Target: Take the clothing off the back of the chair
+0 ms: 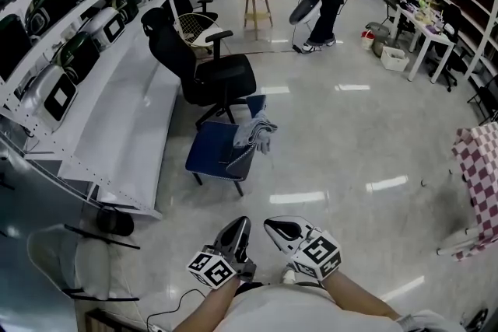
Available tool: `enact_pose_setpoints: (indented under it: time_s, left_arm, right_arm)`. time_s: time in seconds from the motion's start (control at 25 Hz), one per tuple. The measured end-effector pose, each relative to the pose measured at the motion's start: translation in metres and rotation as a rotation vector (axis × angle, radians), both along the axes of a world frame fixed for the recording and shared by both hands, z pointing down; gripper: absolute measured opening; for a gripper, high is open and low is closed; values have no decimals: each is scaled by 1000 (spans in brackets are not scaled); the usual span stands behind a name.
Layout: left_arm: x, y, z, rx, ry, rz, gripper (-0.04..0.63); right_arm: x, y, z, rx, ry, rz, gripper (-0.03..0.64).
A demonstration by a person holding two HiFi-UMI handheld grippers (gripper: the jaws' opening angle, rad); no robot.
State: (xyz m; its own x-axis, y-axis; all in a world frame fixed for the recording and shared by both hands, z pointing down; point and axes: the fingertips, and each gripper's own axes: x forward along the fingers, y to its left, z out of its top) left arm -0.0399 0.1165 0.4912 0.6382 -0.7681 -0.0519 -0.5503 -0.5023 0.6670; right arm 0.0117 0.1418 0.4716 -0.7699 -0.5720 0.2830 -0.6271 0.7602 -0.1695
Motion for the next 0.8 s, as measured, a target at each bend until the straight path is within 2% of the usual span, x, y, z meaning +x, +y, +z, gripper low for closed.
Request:
enact_pose_setpoints:
  time_s: [0.6, 0.8]
  left_arm:
    - [52, 25, 15, -31, -27, -17, 9]
    - [57, 29, 14, -24, -38, -29, 9]
  right_arm:
    - [47, 15, 16, -23, -17, -41, 17]
    - [51, 19, 16, -21, -34, -66, 17]
